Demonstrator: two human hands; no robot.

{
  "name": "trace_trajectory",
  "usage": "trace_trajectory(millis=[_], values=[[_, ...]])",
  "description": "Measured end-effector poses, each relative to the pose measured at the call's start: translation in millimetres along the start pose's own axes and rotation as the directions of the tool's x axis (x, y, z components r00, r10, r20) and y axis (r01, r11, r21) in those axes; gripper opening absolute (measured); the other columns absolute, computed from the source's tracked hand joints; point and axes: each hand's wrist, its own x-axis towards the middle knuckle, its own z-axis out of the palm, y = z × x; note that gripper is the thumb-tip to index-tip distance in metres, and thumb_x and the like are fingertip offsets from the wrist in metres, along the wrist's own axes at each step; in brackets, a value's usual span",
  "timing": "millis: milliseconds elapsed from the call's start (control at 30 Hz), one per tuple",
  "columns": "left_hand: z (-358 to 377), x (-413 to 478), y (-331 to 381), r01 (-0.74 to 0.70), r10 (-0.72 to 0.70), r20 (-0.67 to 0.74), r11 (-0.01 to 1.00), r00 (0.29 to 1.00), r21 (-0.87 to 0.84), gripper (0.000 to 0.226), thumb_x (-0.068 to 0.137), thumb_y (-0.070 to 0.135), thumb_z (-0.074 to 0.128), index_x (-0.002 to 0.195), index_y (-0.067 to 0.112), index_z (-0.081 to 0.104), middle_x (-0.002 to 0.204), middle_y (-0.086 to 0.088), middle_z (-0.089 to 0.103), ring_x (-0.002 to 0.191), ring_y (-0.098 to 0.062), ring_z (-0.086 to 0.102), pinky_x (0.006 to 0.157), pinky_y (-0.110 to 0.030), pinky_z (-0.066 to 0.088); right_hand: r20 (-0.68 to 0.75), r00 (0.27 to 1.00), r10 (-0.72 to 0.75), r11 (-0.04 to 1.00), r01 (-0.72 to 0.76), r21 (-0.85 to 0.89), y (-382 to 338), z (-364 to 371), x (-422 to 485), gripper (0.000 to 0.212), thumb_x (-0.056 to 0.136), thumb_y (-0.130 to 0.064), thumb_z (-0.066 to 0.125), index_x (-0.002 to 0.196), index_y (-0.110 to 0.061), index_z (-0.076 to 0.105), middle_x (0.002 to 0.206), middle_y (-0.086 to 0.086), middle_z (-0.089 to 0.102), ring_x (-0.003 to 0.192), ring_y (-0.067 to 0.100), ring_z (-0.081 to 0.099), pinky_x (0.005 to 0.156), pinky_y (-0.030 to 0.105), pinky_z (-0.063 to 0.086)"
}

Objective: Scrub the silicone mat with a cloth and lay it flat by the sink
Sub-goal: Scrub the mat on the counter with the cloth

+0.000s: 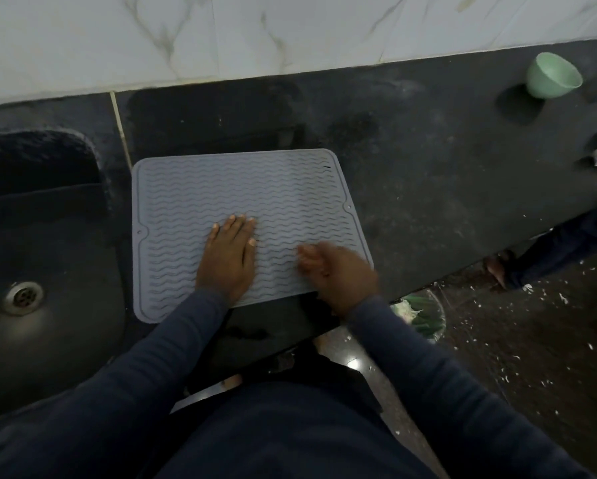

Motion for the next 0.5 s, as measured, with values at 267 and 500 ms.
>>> trace_trajectory(millis=[267, 500], values=[[-4, -2, -3, 0.015, -0.018, -0.024, 0.991, 1.0, -0.136, 0.05, 0.096, 0.025, 0.031, 0.143, 0.008, 0.04, 0.145, -0.016, 0.043, 0.138, -0.028, 0.035, 0.118, -0.032, 0.007, 0.019, 0.996, 0.092, 0.995, -0.091, -0.049, 25, 0, -11, 0.049, 0.088, -0.065, 0.048, 0.123, -0.033, 0.056, 0.116, 0.001, 0.066, 0.106, 0.025, 0.062, 0.083, 0.032, 0.046], [-2, -2, 4, -0.034, 0.034, 0.007, 0.998, 0.999, 0.054, 0.058, 0.091, 0.035, 0.036, 0.143, 0.01, 0.039, 0.147, -0.017, 0.04, 0.138, -0.031, 0.033, 0.116, -0.047, 0.018, -0.06, 0.984, 0.166, 0.986, -0.167, -0.004, 37, -16, 19, 0.043, 0.083, -0.06, 0.057, 0.109, -0.026, 0.061, 0.105, 0.006, 0.068, 0.098, 0.031, 0.064, 0.079, 0.036, 0.051]])
